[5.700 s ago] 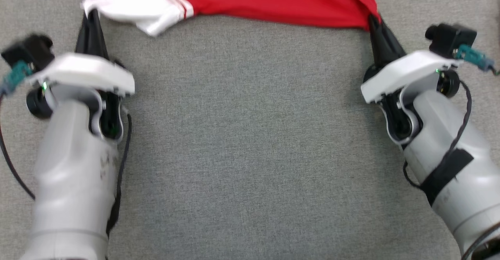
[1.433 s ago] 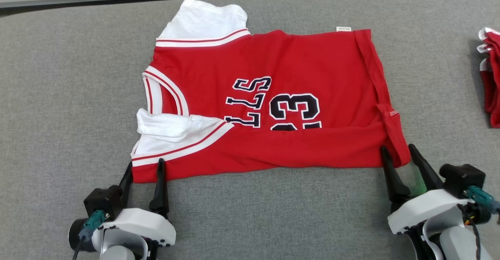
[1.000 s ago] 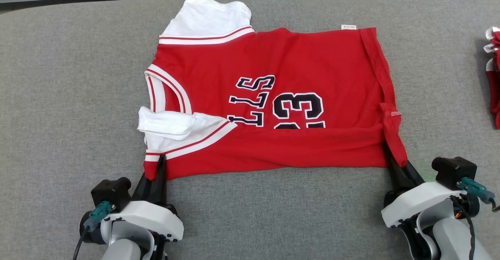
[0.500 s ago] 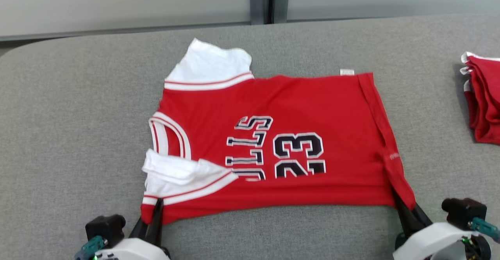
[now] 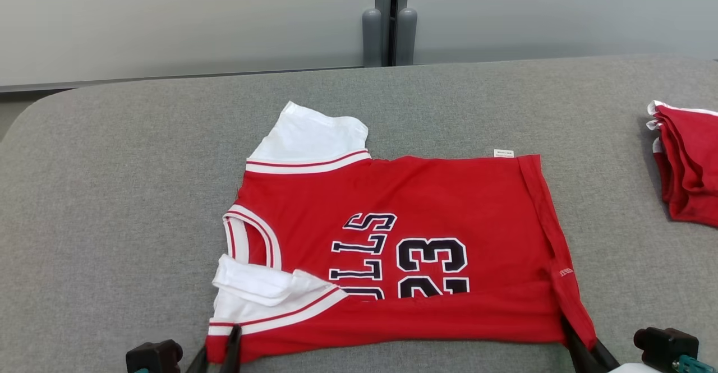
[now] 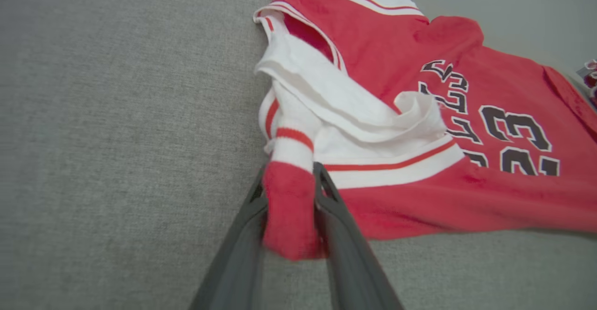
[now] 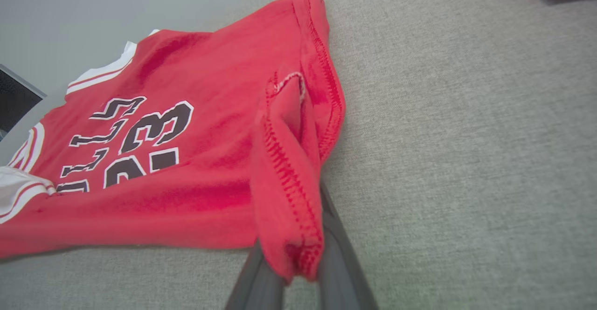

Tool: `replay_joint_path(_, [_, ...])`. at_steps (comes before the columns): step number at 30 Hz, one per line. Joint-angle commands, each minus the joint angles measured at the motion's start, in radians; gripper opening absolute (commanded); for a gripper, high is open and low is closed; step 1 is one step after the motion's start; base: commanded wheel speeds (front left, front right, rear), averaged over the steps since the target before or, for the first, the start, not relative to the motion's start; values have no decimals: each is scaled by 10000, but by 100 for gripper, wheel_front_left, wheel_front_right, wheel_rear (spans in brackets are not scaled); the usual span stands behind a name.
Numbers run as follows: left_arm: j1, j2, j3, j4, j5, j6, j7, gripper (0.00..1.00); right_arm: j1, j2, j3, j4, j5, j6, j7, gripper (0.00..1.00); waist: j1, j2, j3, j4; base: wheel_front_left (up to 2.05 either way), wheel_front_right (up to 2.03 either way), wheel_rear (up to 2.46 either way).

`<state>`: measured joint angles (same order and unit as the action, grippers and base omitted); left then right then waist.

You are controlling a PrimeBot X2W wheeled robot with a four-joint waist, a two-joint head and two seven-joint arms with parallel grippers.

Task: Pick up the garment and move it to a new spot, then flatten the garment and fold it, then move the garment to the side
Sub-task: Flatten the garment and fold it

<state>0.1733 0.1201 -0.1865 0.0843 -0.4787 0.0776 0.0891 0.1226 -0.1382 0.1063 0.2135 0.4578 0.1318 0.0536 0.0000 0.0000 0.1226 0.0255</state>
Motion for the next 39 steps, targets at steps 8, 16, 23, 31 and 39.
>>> replay_joint_path(8, [-405,-48,167,-547,482,324,-1301,100,-332,-33,-412,-944,-589,-11,-450,100,0,0,2,6,0,0,0])
replay_joint_path(16, [-1392,125,397,-1116,1219,593,-2715,100,-1114,-238,-700,-2306,-1371,-11,-628,100,0,0,51,-122,0,0,0])
replay_joint_path(23, [-1874,410,288,-1078,1749,848,-2607,100,-1470,-290,-667,-2594,-1604,-11,-339,100,0,0,119,-197,0,0,0])
replay_joint_path(31, [-2317,352,-28,-912,1882,791,-2550,100,-1571,-352,-862,-2725,-1712,-11,-190,100,0,0,502,-11,0,0,0])
replay_joint_path(39, [-5077,134,-682,211,1929,-10,-2194,100,-2078,-463,-1034,-3143,-1615,-11,-61,100,0,0,1858,-160,0,0,0])
